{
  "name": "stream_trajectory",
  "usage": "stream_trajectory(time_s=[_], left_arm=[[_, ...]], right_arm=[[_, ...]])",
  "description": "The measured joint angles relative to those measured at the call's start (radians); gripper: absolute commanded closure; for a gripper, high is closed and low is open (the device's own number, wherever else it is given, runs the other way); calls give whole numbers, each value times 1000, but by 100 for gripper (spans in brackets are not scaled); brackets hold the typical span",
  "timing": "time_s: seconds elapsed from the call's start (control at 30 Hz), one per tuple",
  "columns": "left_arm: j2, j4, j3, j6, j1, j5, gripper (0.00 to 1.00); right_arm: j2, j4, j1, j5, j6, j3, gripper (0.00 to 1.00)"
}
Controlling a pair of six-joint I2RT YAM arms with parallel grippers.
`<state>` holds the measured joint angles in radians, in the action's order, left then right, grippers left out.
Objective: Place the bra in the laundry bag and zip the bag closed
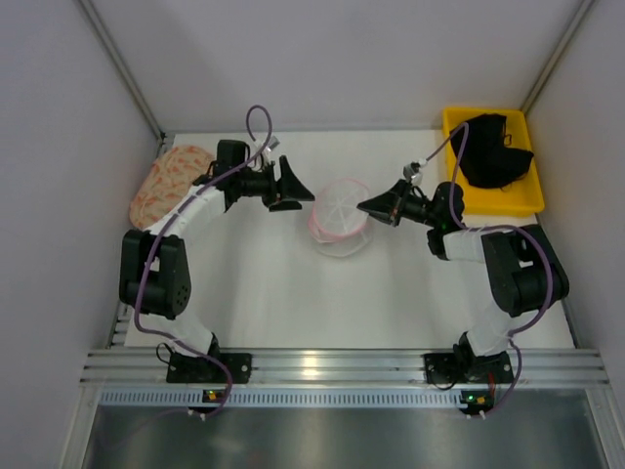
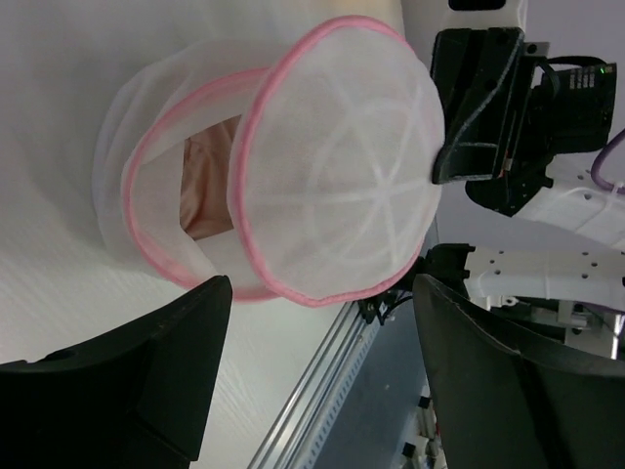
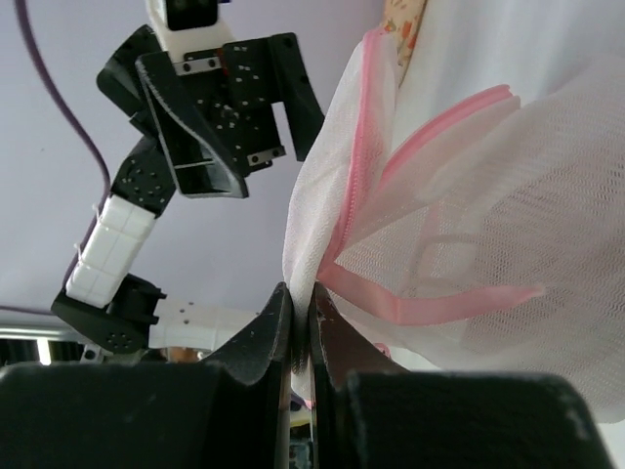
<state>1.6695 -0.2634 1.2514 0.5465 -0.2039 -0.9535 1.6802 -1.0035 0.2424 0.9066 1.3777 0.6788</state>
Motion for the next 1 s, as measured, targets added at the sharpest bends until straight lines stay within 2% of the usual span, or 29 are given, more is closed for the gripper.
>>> stream_trajectory(time_s=[0.27,0.37,0.47,0.6,0.63,0.7,0.73,0.77,0.8,0.83,0.9,0.93,1.0], left_arm=[[119,208,-80,223,-22,0,15],[139,343,-140,340,-34,-4,16],[155,523,-209,489,-42,-24,23],[205,810,-261,701,-58,-48,38],[216,877,-270,755,-63,-53,46],[229,974,-282,830,-70,-59,63],[238,1019,-284,862,-71,-69,72],[243,1050,-285,890,-72,-76,92],[247,1088,-287,922,-71,-84,96],[249,1125,-289,946,-68,-92,100],[251,1178,-295,982,-58,-110,100],[251,1201,-299,998,-54,-121,100],[254,1260,-316,1047,-45,-147,100]], right_arm=[[3,-16,0,14,15,0,100],[10,-22,2,23,15,0,100],[12,-20,6,31,11,0,100],[12,16,8,44,-30,13,100],[12,32,9,47,-46,18,100],[12,75,13,53,-87,37,93],[12,102,15,56,-111,46,84],[12,126,16,58,-130,56,77],[12,166,17,62,-160,69,70],[12,206,17,64,-190,79,56],[12,298,16,71,-259,105,44],[11,354,14,75,-301,123,34],[9,470,3,81,-394,166,27]])
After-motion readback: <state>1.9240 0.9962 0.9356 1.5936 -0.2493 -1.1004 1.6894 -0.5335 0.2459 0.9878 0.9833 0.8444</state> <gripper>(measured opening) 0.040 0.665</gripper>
